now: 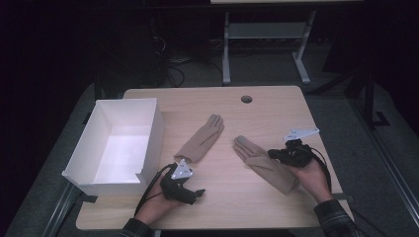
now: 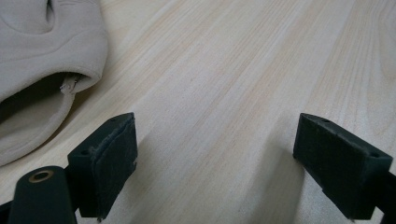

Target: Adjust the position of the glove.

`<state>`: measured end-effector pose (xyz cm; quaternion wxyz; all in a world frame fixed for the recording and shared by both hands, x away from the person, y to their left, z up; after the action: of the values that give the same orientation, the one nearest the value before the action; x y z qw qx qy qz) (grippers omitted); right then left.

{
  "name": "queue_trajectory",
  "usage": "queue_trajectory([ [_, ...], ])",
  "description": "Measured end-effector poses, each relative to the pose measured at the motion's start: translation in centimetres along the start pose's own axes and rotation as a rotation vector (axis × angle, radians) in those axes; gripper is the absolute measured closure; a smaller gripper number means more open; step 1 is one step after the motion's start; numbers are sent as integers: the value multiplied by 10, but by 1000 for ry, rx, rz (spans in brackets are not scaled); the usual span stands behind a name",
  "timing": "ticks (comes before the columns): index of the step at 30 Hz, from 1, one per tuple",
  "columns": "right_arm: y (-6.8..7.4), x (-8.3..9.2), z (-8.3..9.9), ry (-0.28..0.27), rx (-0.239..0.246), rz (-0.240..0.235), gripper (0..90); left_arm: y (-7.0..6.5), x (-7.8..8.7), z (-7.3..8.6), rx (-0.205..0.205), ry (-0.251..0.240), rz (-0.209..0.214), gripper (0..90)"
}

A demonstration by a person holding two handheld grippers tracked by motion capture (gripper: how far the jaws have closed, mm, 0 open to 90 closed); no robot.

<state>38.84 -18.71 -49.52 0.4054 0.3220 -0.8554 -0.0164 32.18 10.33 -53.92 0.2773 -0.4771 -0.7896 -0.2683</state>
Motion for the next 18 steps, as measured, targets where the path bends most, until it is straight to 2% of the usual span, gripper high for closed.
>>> queue_trajectory([
  [4,-10,-4,5,18,-8,47,796,0,0,0,-1,1,0,130],
  [6,-14,-4,7,27,-6,53,740,0,0,0,0,0,0,130],
  [7,-15,-4,7,26,-4,56,740,0,0,0,0,0,0,130],
  [14,-13,6,18,60,38,29,840,0,0,0,0,1,0,130],
  [15,-9,7,20,61,66,20,871,0,0,0,0,0,0,130],
  [18,2,4,12,44,88,-9,896,0,0,0,0,0,0,130],
])
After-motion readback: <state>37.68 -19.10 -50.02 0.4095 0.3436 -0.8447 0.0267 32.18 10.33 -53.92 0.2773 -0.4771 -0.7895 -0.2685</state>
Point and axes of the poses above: each handheld gripper's, and its own axes: x roughly backward along the jaws, z roughly out of its underside, y roughly to its left, the point moved 9 cm from there along -x, roughly forward along the jaws, and after that the axes turned 13 degrees about -x, right-handed, at the moved point
